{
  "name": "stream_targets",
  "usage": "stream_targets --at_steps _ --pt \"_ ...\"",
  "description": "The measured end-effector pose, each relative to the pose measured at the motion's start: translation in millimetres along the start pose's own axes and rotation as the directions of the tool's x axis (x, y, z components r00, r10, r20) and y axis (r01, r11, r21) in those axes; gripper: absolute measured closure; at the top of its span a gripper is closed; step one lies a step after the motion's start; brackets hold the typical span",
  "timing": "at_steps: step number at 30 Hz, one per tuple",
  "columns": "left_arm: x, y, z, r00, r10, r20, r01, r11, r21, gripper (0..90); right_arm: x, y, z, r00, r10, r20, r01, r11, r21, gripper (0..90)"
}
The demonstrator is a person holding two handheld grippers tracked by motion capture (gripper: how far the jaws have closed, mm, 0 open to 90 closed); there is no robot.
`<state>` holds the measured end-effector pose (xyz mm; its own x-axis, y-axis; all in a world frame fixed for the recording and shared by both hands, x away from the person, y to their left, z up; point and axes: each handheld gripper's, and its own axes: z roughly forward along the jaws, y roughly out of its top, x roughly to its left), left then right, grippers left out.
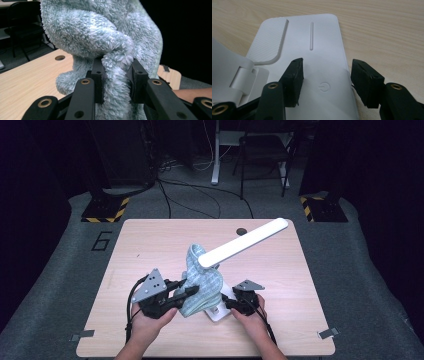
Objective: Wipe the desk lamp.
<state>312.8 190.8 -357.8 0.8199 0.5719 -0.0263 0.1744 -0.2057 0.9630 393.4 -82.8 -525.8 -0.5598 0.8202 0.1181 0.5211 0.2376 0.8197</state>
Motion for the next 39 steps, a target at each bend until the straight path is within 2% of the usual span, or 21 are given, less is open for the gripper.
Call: stream_targets --at_steps 5,8,10,13,20,21,25,28,31,34,36,38,39 --pt "1.5 -10.9 10.4 0.9999 -0.013 0.007 0.012 0.9996 0.024 70.5 1.1 -0.2 -0.6 0.9998 -0.018 0.008 0.018 1.0 -0.002 44.1" --pt "1.4 -17.4 14.9 0.9998 -0.022 0.002 0.022 0.9992 0.034 70.5 4.3 0.2 -0.9 0.9978 -0.061 0.026 0.061 0.998 -0.002 45.3" --pt "1.9 -21.6 16.4 0.9998 -0.02 0.001 0.02 0.9989 0.043 70.4 7.3 0.5 -1.4 0.9953 -0.093 0.027 0.093 0.996 -0.009 55.0" --pt "2.2 -29.1 18.5 1.0 -0.009 -0.003 0.009 0.9975 0.07 70.4 10.3 0.9 -0.5 0.9932 -0.115 0.018 0.115 0.993 -0.009 56.5" --pt "2.3 -48.0 25.4 0.9998 -0.004 -0.017 0.005 0.994 0.109 70.3 10.8 0.5 -0.6 0.9956 -0.092 0.02 0.092 0.996 -0.013 55.4" --pt "2.1 -50.1 26.0 0.9998 -0.004 -0.02 0.006 0.9939 0.111 70.3 9.7 0.9 -0.4 0.9944 -0.105 0.018 0.105 0.994 -0.013 55.4" --pt "2.0 -62.1 31.6 0.9997 -0.005 -0.023 0.008 0.9913 0.131 70.2 9.7 0.5 -0.7 0.9946 -0.102 0.018 0.102 0.995 -0.012 54.5" --pt "2.3 -69.5 35.0 0.9994 -0.013 -0.032 0.017 0.9901 0.139 70.2 9.5 0.4 -1.0 0.9947 -0.094 0.041 0.095 0.995 -0.01 47.2" --pt "3.8 -77.9 37.5 0.9993 -0.02 -0.03 0.025 0.9876 0.155 70.2 8.3 -0.6 -1.9 0.9952 -0.08 0.057 0.081 0.997 -0.015 46.6" --pt "5.3 -87.7 41.4 0.9992 -0.032 -0.026 0.036 0.9827 0.182 70.2 6.2 0.1 -2.1 0.9971 -0.061 0.045 0.061 0.998 0.0 45.0" --pt "6.5 -94.1 44.7 0.9988 -0.042 -0.027 0.046 0.9818 0.184 70.1 4.3 -0.1 -1.8 0.9969 -0.067 0.041 0.067 0.998 -0.006 44.5" --pt "9.4 -99.5 46.3 0.9986 -0.05 -0.018 0.053 0.9779 0.202 70.1 4.8 -0.3 -1.6 0.9976 -0.056 0.042 0.056 0.998 -0.011 44.5" --pt "9.9 -103.0 48.3 0.9978 -0.062 -0.022 0.065 0.9787 0.195 70.1 4.9 -0.2 -1.7 0.9977 -0.053 0.042 0.053 0.999 -0.011 44.5"
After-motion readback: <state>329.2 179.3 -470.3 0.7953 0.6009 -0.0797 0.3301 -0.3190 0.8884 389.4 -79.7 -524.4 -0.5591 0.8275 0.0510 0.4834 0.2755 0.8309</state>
